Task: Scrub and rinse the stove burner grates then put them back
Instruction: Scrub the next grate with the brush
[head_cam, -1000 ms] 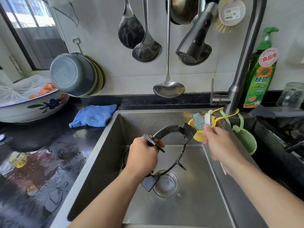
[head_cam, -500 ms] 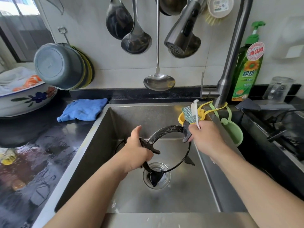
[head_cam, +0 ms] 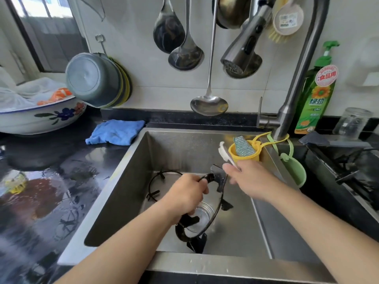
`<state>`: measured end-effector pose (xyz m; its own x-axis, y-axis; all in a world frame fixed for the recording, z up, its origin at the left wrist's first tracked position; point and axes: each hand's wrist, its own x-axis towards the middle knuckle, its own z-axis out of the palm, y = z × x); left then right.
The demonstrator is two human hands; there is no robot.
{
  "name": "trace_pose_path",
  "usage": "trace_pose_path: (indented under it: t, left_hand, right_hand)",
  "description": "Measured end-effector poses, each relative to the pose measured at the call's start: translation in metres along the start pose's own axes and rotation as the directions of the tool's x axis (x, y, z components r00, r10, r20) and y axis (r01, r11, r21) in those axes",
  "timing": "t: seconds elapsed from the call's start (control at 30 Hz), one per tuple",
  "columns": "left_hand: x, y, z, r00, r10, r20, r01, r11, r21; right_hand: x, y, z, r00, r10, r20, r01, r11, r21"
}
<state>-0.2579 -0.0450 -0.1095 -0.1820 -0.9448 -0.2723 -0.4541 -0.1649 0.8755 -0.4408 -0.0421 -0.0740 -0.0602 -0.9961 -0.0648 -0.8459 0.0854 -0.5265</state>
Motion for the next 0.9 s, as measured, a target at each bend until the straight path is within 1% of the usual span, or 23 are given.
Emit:
trace_pose_path:
  t: [0.07, 0.13, 0.2, 0.23, 0.27, 0.33, 0.4, 0.47, 0.57, 0.67, 0.8, 0.9]
  left_hand:
    - [0.004, -0.002, 0.000, 0.997, -0.014, -0.075, 0.014, 1.000, 0.005]
    - [0.006, -0.001, 0.000, 0.991, -0.037, -0.132, 0.028, 0.997, -0.076]
    - [0.005, 0.004, 0.001, 0.982, -0.013, -0.188, 0.000, 0.998, -0.069]
    - [0.007, 0.007, 0.002, 0.977, 0.018, -0.213, -0.030, 0.998, -0.053]
    - [0.007, 0.010, 0.004, 0.972, 0.050, -0.230, -0.056, 0.998, -0.018]
    - [0.006, 0.013, 0.011, 0.967, 0.110, -0.228, -0.094, 0.992, 0.080]
    - [0.006, 0.011, 0.021, 0.971, 0.151, -0.184, -0.119, 0.978, 0.174]
    - [0.003, 0.009, 0.028, 0.974, 0.160, -0.161, -0.117, 0.962, 0.246]
    - [0.002, 0.007, 0.028, 0.961, 0.153, -0.232, -0.088, 0.959, 0.268]
    - [-0.001, 0.008, 0.024, 0.939, 0.149, -0.311, -0.072, 0.967, 0.246]
    - [-0.008, 0.009, 0.026, 0.942, 0.184, -0.279, -0.089, 0.943, 0.321]
    - [-0.007, 0.009, 0.029, 0.946, 0.187, -0.266, -0.097, 0.943, 0.319]
  right_hand:
    - [-0.007, -0.003, -0.007, 0.999, -0.008, -0.047, 0.006, 0.999, -0.035]
    - [-0.020, -0.005, 0.002, 0.995, -0.062, -0.078, 0.052, 0.992, -0.118]
    - [-0.034, -0.008, 0.019, 0.996, -0.071, -0.057, 0.059, 0.978, -0.198]
    - [-0.035, -0.011, 0.024, 0.996, -0.065, -0.064, 0.049, 0.973, -0.225]
    - [-0.031, -0.013, 0.027, 0.993, -0.057, -0.101, 0.031, 0.969, -0.244]
    - [-0.023, -0.019, 0.028, 0.986, -0.029, -0.167, -0.019, 0.960, -0.278]
    - [-0.018, -0.024, 0.030, 0.982, 0.004, -0.190, -0.060, 0.956, -0.288]
    - [-0.014, -0.024, 0.031, 0.977, 0.013, -0.212, -0.077, 0.952, -0.295]
    - [-0.018, -0.021, 0.030, 0.976, 0.008, -0.217, -0.080, 0.941, -0.328]
    - [-0.030, -0.012, 0.029, 0.983, 0.038, -0.179, -0.096, 0.940, -0.328]
    - [-0.029, -0.018, 0.027, 0.981, 0.018, -0.195, -0.080, 0.947, -0.312]
    - [-0.022, -0.024, 0.026, 0.971, 0.005, -0.241, -0.077, 0.954, -0.291]
